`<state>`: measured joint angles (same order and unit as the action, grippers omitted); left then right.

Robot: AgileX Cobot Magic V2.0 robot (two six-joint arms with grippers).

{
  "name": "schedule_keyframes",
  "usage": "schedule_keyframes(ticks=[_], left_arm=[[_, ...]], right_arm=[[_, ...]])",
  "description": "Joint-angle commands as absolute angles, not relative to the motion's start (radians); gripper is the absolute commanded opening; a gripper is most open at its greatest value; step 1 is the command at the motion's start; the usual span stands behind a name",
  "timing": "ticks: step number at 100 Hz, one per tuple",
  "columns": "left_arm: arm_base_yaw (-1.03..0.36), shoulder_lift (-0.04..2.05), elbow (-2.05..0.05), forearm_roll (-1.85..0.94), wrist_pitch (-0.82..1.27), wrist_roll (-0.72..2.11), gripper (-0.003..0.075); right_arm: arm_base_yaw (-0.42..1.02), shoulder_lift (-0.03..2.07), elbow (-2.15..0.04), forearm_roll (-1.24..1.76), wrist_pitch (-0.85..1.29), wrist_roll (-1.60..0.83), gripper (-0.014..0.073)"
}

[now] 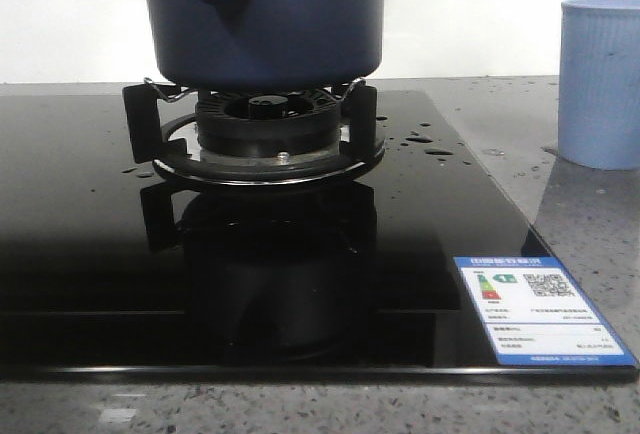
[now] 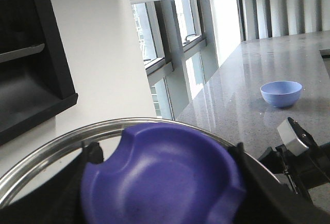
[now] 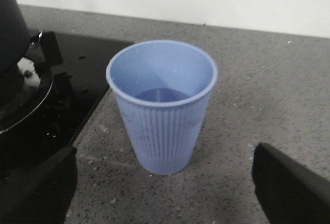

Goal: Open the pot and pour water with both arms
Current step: 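Lift the lid off the saucepan with the left gripper and hold it, then reach the right gripper to the light-blue cup and grasp it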

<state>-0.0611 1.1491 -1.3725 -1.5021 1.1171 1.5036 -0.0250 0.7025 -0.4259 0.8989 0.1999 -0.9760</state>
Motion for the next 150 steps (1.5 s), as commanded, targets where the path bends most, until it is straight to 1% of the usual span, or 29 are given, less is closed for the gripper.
schedule_keyframes(ticks=[1,13,27,42,60,80,96,114,134,150], left_arm=[[-0.058,1.129,-1.398,-1.606,1.092,1.484,0.0243],[-0.058,1.129,-1.398,-1.606,1.096,1.484,0.0243],[-0.058,1.129,-1.398,-1.609,1.096,1.482,0.0243],[-0.058,1.129,-1.398,-1.610,1.096,1.482,0.0243],[-0.058,1.129,-1.398,-1.610,1.096,1.482,0.0243],[-0.058,1.129,-1.398,-1.610,1.101,1.482,0.0243],[-0.058,1.129,-1.398,-1.610,1.120,1.482,0.0243],[-0.058,1.129,-1.398,-1.610,1.126,1.482,0.0243],[-0.058,1.129,-1.398,-1.610,1.126,1.482,0.0243],[-0.058,1.129,-1.398,-1.610,1.126,1.482,0.0243]], right_arm=[[-0.023,0.717,-0.455,0.930,0.150,-0.987,0.0602],[-0.023,0.717,-0.455,1.028,0.130,-0.987,0.0602],[-0.015,0.730,-0.455,1.037,0.095,-0.987,0.0602],[0.007,0.759,-0.455,1.031,0.009,-0.989,0.0602],[0.116,0.778,-0.455,0.995,-0.068,-0.989,0.0602],[0.245,0.837,-0.452,0.985,-0.228,-0.989,0.0602],[0.297,0.911,-0.451,0.968,-0.312,-0.987,0.0602],[0.319,0.972,-0.447,0.922,-0.443,-0.889,0.0603],[0.322,1.046,-0.445,0.734,-0.485,-0.723,0.0603],[0.322,1.106,-0.443,0.727,-0.601,-0.639,0.0603]])
